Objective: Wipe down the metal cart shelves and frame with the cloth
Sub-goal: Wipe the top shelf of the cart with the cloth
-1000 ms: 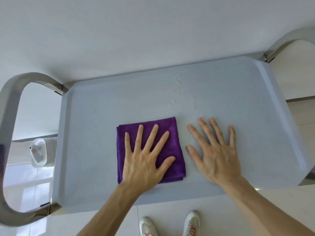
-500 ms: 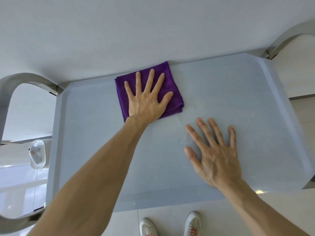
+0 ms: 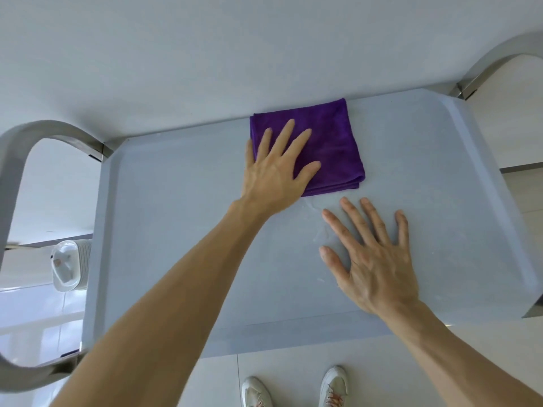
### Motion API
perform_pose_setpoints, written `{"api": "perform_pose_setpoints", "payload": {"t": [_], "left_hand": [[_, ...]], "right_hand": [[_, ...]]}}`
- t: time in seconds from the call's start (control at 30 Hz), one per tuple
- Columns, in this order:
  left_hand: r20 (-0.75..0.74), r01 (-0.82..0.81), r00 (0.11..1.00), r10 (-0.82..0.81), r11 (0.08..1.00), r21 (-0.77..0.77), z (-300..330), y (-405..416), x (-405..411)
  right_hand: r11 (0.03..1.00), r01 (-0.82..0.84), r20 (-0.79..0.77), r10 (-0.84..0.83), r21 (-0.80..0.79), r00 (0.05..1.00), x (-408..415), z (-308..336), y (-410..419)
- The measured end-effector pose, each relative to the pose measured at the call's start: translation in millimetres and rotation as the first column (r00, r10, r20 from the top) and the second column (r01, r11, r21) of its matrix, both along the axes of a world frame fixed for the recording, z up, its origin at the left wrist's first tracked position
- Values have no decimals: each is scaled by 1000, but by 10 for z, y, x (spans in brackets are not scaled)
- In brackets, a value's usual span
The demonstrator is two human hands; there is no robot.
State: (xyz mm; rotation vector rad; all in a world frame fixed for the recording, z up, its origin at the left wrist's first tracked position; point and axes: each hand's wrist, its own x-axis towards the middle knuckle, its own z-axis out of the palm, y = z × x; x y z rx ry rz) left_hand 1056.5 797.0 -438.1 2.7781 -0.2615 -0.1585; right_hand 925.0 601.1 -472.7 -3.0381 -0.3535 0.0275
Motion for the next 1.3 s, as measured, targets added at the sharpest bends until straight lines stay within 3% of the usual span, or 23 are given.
{"api": "perform_pose_setpoints", "payload": {"t": [0.1,0.23,0.37,0.53,0.77,0.9,1.13,1.3], "left_hand": [[49,-133,990,134,991,-32,14,271,-569],[27,-304,953,303,947,104,-121,493,-1198],[21,-275,961,276,939,206,-242,583,-1355],[15,-271,961,275,936,224,-265,582,-1333],[24,-277,960,279,932,235,-266,579,-1323],[18,-283,958,287,928,241,-255,576,-1316],[5,-275,959,284,927,255,-249,569,-1296],[3,-280,957,289,924,261,-235,566,-1302]], "right_hand": [[1000,1,4,-1,-10,1000,2,8,6],[1000,-8,28,8,-4,1000,7,16,-1],[1000,-6,30,6,1,1000,4,6,2],[1000,-26,18,26,3,999,-14,51,12],[965,60,164,-104,257,981,543,489,440],[934,34,95,-72,356,993,1289,675,765],[992,-26,-71,35,126,997,1886,281,991],[996,-84,-39,85,29,996,1757,107,914]]}}
